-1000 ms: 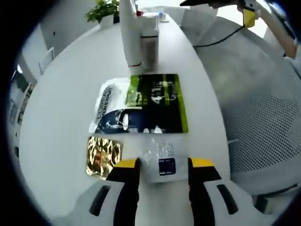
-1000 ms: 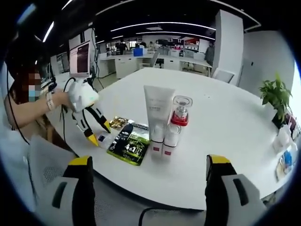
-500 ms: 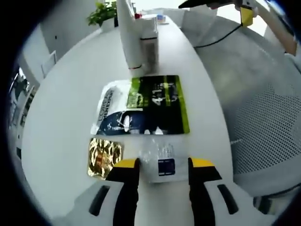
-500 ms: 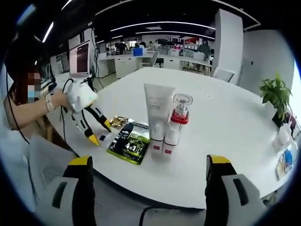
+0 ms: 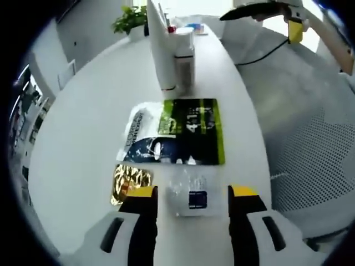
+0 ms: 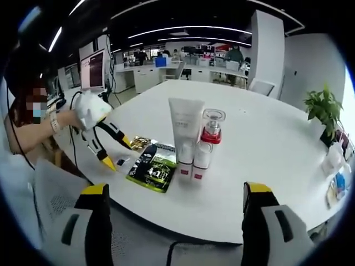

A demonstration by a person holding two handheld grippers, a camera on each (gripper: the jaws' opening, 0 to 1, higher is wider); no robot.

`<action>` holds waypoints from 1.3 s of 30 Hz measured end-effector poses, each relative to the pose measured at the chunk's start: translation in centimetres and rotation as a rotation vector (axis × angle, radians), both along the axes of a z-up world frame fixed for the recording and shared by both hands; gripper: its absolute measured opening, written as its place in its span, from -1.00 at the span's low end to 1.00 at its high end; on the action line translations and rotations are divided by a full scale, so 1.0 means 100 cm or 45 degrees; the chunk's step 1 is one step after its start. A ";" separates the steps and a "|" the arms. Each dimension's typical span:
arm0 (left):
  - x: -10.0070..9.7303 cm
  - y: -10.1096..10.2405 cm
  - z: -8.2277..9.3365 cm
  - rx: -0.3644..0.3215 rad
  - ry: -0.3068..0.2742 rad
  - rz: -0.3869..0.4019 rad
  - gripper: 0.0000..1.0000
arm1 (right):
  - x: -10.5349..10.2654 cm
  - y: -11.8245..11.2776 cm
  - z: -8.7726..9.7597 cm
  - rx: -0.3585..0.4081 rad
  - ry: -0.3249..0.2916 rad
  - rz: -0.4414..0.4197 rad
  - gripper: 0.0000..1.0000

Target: Arrange the skincare products in the storage area until every visible bottle or jar stands upright without overlapping.

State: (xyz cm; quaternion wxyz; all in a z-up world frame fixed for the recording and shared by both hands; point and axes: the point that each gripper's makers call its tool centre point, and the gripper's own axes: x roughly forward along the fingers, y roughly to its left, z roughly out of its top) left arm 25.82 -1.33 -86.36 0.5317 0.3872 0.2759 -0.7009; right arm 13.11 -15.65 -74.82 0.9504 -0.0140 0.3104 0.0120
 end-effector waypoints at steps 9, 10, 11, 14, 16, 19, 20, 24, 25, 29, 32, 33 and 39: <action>-0.003 0.003 0.020 -0.060 0.011 0.161 0.08 | 0.001 -0.007 0.005 -0.020 -0.016 -0.005 0.99; 0.000 0.002 0.023 -0.078 0.018 0.227 0.15 | 0.000 -0.007 0.005 -0.021 -0.013 -0.003 0.99; 0.001 0.002 0.026 -0.093 0.023 0.257 0.21 | 0.000 -0.006 0.005 -0.029 -0.008 0.009 0.99; 0.008 0.003 0.038 -0.144 0.000 0.337 0.26 | 0.001 -0.003 0.005 -0.052 -0.009 0.035 0.99; 0.010 0.004 0.046 -0.183 0.007 0.384 0.29 | 0.001 -0.001 0.006 -0.042 -0.021 0.041 0.99; 0.007 0.004 0.056 -0.219 0.026 0.411 0.31 | 0.004 0.001 0.010 -0.028 -0.050 0.045 0.99; 0.007 0.004 0.059 -0.231 0.024 0.421 0.33 | 0.004 0.001 0.010 -0.031 -0.054 0.046 0.99; 0.004 0.002 0.073 -0.260 -0.014 0.452 0.46 | 0.007 0.000 0.011 -0.033 -0.051 0.070 0.99; 0.004 0.002 0.076 -0.273 -0.031 0.466 0.50 | 0.008 -0.002 0.011 -0.045 -0.052 0.076 0.99; 0.002 0.003 0.083 -0.303 -0.027 0.505 0.53 | 0.013 -0.005 0.013 -0.043 -0.058 0.096 0.99; -0.002 0.007 0.084 -0.303 -0.019 0.535 0.58 | 0.015 -0.006 0.013 -0.045 -0.054 0.114 0.99; -0.004 0.008 0.084 -0.299 -0.018 0.541 0.60 | 0.015 -0.007 0.012 -0.045 -0.053 0.117 0.99; -0.010 0.016 0.092 -0.321 -0.023 0.616 0.68 | 0.018 -0.014 0.011 -0.046 -0.052 0.141 0.99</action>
